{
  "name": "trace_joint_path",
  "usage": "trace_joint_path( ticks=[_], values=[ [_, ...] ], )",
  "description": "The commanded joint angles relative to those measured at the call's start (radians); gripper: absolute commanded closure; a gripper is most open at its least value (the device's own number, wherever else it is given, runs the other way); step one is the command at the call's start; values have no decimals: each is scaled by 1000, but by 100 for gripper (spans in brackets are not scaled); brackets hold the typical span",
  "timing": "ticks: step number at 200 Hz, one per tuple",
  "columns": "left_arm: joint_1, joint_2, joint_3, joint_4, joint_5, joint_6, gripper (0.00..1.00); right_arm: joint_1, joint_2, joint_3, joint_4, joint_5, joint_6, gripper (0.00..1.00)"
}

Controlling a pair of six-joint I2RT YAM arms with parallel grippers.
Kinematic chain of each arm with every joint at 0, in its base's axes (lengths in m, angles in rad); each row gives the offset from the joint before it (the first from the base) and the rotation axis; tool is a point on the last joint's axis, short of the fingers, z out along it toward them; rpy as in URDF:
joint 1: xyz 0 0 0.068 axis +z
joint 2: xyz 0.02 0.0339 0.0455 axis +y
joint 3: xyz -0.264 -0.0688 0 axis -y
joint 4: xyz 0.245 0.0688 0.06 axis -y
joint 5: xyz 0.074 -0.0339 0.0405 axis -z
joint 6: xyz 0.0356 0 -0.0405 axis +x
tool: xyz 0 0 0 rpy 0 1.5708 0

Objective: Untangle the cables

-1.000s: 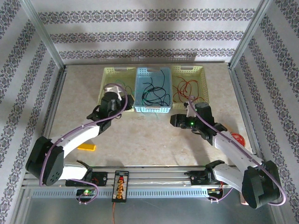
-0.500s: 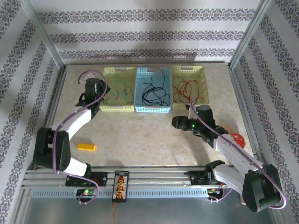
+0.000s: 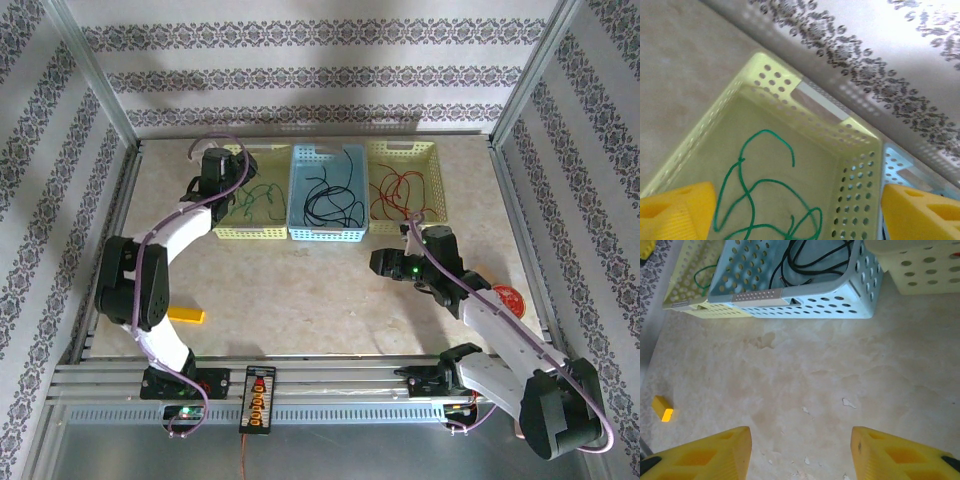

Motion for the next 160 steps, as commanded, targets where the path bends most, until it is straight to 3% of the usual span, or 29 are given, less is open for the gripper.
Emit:
trace_joint_path(
  ticks=[1, 22, 30, 42, 58, 68, 87, 98, 118, 139, 146, 160],
  values=[
    [-38, -169, -58, -16, -81, 127, 12, -20, -33, -17, -13, 79, 10, 45],
    [-52, -345, -199, -73, -194, 183, 8, -48, -80, -31, -15, 204, 0, 42],
    [-52, -425, -261, -99, -243, 202, 0, -58, -105, -31, -12, 256, -27, 40],
    [-51, -564, -362, -154, -340, 236, 1, -61, -148, -32, 7, 361, -83, 27],
    [-52, -731, -470, -254, -488, 301, 1, -61, -211, -56, 93, 508, -203, 19],
    [-51, -825, -519, -336, -602, 319, 1, -59, -243, -92, 180, 635, -269, 2],
    [-48, -971, -622, -422, -782, 345, 1, -63, -230, -194, 416, 848, -393, 2],
    [-48, -1038, -716, -320, -826, 436, 1, -75, -164, -203, 455, 917, -416, 2],
    [-46, -1072, -865, -91, -828, 484, 1, -87, -9, -195, 507, 957, -399, 2],
    [-39, -964, -986, 172, -796, 491, 1, -90, 158, -267, 819, 977, -433, 2],
    [-29, -900, -996, 236, -783, 489, 1, -90, 194, -258, 851, 972, -456, 2],
    [-11, -785, -935, 214, -747, 484, 1, -107, 235, -234, 857, 914, -467, 2]
  ],
)
